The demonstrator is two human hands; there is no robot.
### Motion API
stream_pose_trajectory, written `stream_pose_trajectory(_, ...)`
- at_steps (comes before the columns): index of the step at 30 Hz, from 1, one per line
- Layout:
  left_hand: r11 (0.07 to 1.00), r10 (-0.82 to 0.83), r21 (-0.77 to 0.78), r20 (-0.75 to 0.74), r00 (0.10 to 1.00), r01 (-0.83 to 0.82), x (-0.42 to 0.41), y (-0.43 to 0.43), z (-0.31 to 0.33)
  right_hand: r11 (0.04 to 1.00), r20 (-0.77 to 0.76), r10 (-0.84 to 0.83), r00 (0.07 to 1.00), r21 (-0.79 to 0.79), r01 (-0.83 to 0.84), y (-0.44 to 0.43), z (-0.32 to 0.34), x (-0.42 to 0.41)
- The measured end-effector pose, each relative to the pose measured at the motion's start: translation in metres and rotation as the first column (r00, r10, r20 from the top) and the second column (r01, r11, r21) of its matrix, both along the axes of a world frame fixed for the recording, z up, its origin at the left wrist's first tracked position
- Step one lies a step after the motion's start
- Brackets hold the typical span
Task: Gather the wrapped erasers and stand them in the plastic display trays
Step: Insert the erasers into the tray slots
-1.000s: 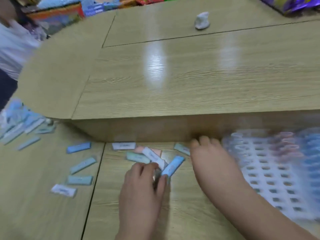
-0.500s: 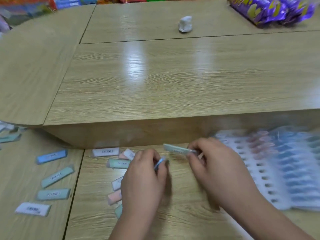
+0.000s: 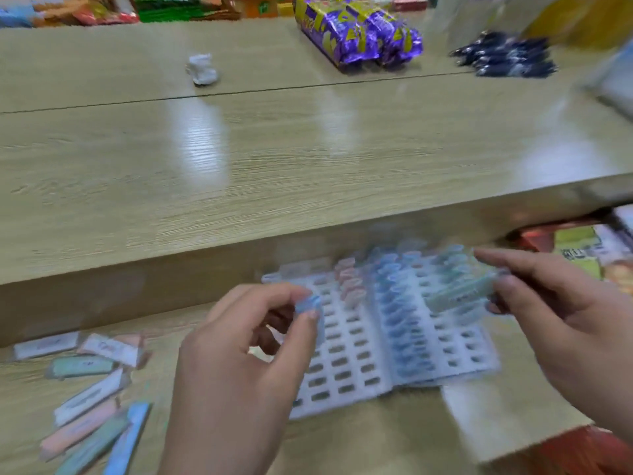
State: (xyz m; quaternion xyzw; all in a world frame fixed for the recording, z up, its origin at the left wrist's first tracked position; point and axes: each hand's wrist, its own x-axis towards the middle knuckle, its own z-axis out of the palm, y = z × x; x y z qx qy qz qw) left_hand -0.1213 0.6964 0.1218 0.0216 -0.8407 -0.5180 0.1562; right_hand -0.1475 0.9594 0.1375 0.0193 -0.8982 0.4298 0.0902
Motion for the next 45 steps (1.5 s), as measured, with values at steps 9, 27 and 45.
stream_pose_trajectory(9,0.996,-0.074,0.050,0.060,0.995,0.071,-0.008,0.084,-0.012,0.998,0.007,-0.055,0.998,0.023,0.055,0.071,-0.023,0.007)
stream_pose_trajectory(27,0.900,0.014,-0.435,0.064,0.998,0.015,-0.069,0.131,-0.048,0.939,-0.136,0.299,0.945,0.220,-0.265,0.098,-0.077,-0.004)
stream_pose_trajectory(45,0.709,-0.107,-0.700,0.023,0.994,0.092,-0.081,0.127,-0.060,0.851,-0.099,0.324,0.941,0.464,-0.244,0.091,-0.086,0.002)
